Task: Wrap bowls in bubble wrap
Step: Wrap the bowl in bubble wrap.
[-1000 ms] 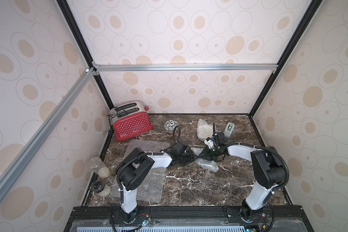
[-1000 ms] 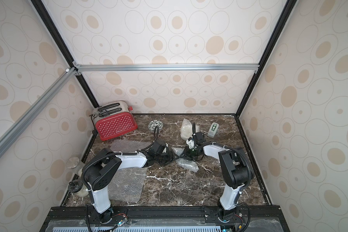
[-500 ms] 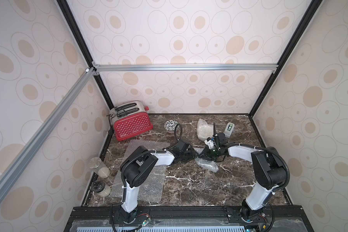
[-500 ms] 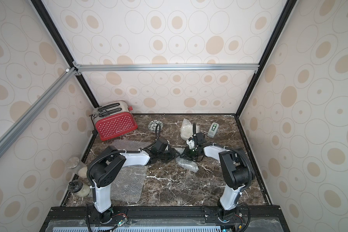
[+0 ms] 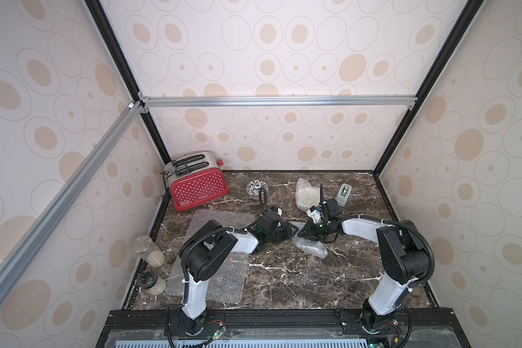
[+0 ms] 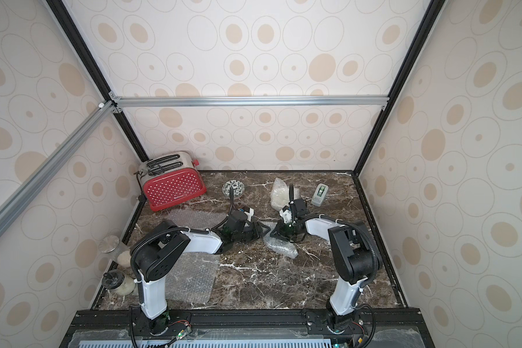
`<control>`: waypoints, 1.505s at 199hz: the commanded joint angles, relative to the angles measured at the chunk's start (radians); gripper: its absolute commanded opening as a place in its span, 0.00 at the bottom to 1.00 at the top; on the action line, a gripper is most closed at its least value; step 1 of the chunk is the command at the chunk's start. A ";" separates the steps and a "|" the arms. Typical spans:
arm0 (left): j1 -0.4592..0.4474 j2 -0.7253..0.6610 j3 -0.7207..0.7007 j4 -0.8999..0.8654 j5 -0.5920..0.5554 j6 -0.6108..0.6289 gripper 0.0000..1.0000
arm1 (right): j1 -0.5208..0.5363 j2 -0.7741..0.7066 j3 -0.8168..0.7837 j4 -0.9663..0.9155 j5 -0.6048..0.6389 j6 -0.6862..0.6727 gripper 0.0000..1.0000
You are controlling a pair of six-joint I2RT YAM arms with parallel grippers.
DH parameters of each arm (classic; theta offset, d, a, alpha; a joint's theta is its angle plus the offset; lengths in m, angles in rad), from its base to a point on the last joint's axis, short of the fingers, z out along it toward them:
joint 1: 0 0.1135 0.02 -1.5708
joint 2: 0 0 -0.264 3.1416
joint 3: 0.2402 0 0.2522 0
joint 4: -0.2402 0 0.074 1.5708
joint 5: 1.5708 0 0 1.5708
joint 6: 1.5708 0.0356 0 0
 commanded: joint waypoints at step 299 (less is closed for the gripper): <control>-0.022 -0.045 0.062 -0.273 -0.192 0.123 0.01 | -0.121 -0.268 -0.039 -0.410 0.186 -0.077 0.26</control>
